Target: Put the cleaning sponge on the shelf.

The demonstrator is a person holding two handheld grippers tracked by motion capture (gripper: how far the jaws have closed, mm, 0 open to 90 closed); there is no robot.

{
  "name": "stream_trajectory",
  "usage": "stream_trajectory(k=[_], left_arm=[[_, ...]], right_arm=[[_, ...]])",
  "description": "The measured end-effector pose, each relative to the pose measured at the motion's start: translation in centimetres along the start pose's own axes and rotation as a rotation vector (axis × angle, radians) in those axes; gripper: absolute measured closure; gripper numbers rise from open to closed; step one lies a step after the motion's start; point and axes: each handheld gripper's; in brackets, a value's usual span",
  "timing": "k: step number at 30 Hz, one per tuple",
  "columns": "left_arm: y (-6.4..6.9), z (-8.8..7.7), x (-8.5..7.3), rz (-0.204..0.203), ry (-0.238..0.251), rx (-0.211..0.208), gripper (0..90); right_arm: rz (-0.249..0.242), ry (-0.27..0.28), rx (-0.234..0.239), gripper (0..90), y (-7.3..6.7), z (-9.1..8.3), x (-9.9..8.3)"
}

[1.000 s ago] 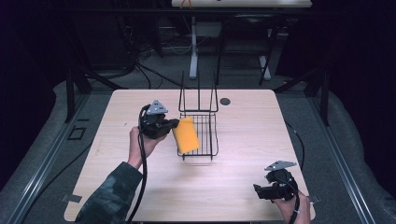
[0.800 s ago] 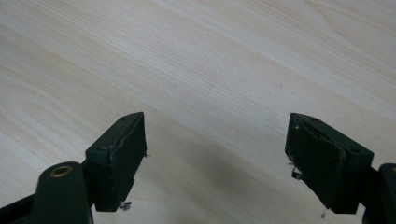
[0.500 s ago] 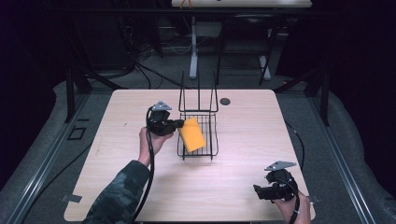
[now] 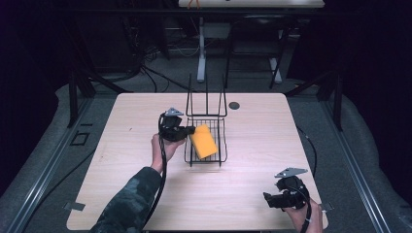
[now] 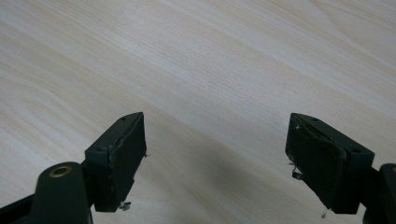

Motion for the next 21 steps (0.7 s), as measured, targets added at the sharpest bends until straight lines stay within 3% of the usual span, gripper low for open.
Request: stream_trajectory(k=[5,16,21], left_arm=[[0.1,1.0,0.1,0.056,-0.041,0.033,88.8],[-0.2,3.0,-0.2,0.05,-0.087,0.036,83.8],[-0.1,3.6,-0.3,0.056,-0.11,0.034,76.1]], right_arm=[[0.002,-0.006,0.005,19.6,0.1,0.1,0.0],[-0.001,-0.007,0.006,19.6,0.0,0.1,0.0],[-0.002,-0.007,0.006,19.6,0.0,0.1,0.0]])
Point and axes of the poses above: each handheld gripper's, and its own axes: z roughly forward along the jaws, x roughly out of its top, y roughly to its right, and after that the axes turned 10 degrees about x, right-handed
